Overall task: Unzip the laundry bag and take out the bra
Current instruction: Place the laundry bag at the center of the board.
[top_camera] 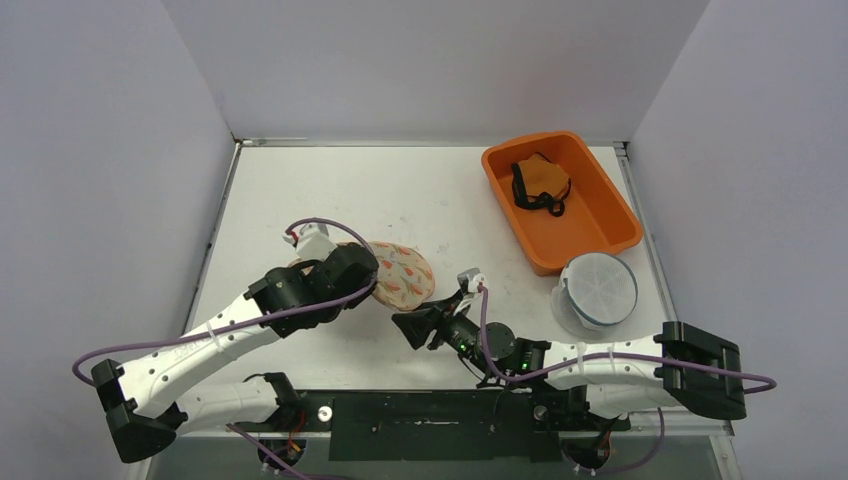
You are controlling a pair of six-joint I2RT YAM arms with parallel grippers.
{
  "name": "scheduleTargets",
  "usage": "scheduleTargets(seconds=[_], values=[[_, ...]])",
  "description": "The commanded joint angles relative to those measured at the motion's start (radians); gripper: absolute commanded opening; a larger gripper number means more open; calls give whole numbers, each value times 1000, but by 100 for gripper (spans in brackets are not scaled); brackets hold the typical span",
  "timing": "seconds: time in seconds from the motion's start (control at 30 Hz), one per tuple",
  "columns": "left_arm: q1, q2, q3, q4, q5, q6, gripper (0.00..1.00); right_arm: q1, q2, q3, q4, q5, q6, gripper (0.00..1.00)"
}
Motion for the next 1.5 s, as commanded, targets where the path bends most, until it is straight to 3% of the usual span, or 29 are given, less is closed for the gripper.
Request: scheduleTargets(seconds=[0.0,0.23,0.67,0.8,0.87,1.13,1.47], values=[[6,7,72,-10,0,-52,0,-20,-14,50,11,-61,37,54],[17,14,71,-6,3,-57,0,-20,-2,58,22,-95,66,64],[24,13,68,2,2,-84,0,-23,31,80,40,-96,88,54],[35,3,65,-4,-8,-103,0,-20,15,65,45,-86,82,71],[45,-5,64,-7,-9,-122,0,-9,-8,49,48,-64,74,74],[59,-42,37,17,11,-252,0,13,-2,37,110,7,40,67],[108,-48,0,73,118,-244,0,-25,12,81,85,22,16,61]])
